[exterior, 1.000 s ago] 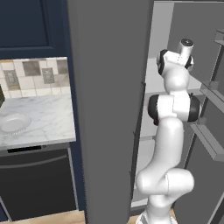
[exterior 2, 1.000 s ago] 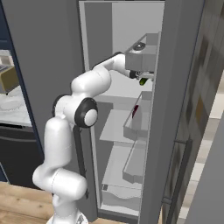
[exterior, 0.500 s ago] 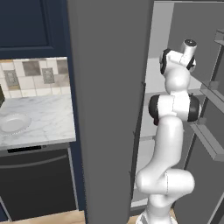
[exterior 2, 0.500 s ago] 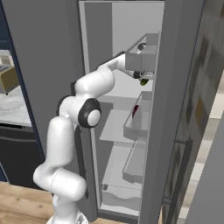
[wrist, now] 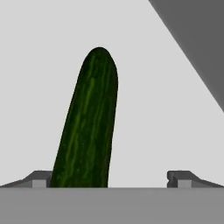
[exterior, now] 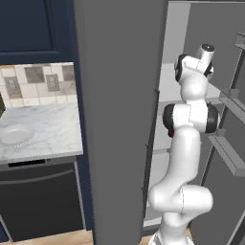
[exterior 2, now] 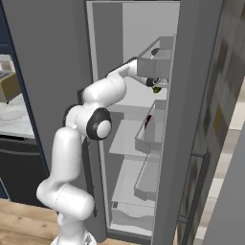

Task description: Pick cucumber from the fridge and place it on the plate on the counter.

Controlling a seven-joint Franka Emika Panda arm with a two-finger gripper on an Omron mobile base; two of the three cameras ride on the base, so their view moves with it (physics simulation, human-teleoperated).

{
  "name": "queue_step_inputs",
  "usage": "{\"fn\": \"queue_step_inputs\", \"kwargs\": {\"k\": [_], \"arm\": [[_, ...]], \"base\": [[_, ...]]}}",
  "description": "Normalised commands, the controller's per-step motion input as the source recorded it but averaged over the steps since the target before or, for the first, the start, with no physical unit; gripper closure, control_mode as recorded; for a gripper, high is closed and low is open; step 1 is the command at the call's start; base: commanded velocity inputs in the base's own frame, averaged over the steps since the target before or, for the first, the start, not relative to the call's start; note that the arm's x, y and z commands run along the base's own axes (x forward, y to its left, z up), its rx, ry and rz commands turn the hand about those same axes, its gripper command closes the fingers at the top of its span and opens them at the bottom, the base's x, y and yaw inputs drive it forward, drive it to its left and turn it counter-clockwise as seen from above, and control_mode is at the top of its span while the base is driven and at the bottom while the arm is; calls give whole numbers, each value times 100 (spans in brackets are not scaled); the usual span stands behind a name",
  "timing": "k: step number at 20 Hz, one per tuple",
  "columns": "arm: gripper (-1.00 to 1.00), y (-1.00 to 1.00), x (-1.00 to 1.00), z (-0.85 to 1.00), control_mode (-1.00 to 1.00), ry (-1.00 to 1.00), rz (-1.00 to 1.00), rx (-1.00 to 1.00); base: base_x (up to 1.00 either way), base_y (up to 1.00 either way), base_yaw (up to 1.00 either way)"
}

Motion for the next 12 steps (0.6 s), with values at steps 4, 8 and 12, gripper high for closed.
{"fn": "queue_step_inputs", "kwargs": {"k": [4, 8, 12], "arm": [[-100, 6, 8, -19, -100, 0, 0, 0], [-100, 20, 18, -25, -100, 0, 0, 0], [-100, 22, 21, -28, -100, 0, 0, 1]], "base": [[0, 0, 0], [0, 0, 0], [0, 0, 0]]}}
